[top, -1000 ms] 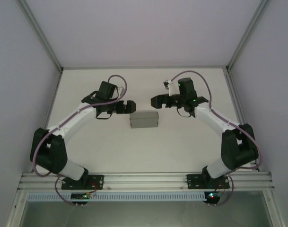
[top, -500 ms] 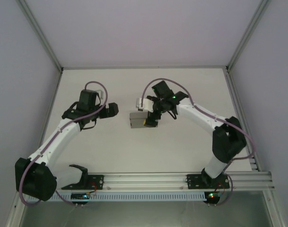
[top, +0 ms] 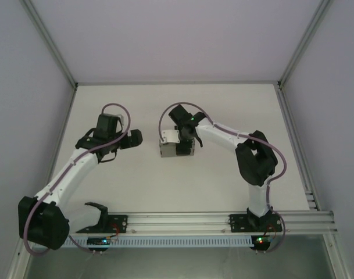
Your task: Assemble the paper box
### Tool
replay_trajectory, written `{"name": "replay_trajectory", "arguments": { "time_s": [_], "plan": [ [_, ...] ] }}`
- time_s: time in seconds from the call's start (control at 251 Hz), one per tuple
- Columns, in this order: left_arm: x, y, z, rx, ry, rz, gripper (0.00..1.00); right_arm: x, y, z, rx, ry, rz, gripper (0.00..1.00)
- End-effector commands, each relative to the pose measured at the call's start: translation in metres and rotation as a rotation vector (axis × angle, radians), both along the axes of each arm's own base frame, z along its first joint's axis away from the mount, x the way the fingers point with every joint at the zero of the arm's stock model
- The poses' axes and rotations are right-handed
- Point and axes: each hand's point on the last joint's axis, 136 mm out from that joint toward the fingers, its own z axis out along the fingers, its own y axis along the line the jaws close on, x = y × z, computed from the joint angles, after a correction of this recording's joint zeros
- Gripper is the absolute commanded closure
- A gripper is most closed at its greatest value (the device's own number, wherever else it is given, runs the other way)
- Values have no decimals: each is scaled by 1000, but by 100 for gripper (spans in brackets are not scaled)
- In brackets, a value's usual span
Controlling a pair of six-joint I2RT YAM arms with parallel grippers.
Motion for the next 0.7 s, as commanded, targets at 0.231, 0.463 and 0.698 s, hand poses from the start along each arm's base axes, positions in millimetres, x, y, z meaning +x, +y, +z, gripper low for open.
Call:
{"name": "replay_trajectory", "arguments": {
  "time_s": [0.231, 0.463, 0.698],
  "plan": [
    [-7, 18, 1, 36, -10, 59, 0, 40, -13, 3, -168, -369, -193, 37],
    [-9, 18, -2, 35, -6, 58, 0, 59, -25, -4, -257, -517, -333, 32],
    [-11, 17, -4, 22, -8, 58, 0, 24, -12, -11, -182, -440, -421, 17]
  ]
}}
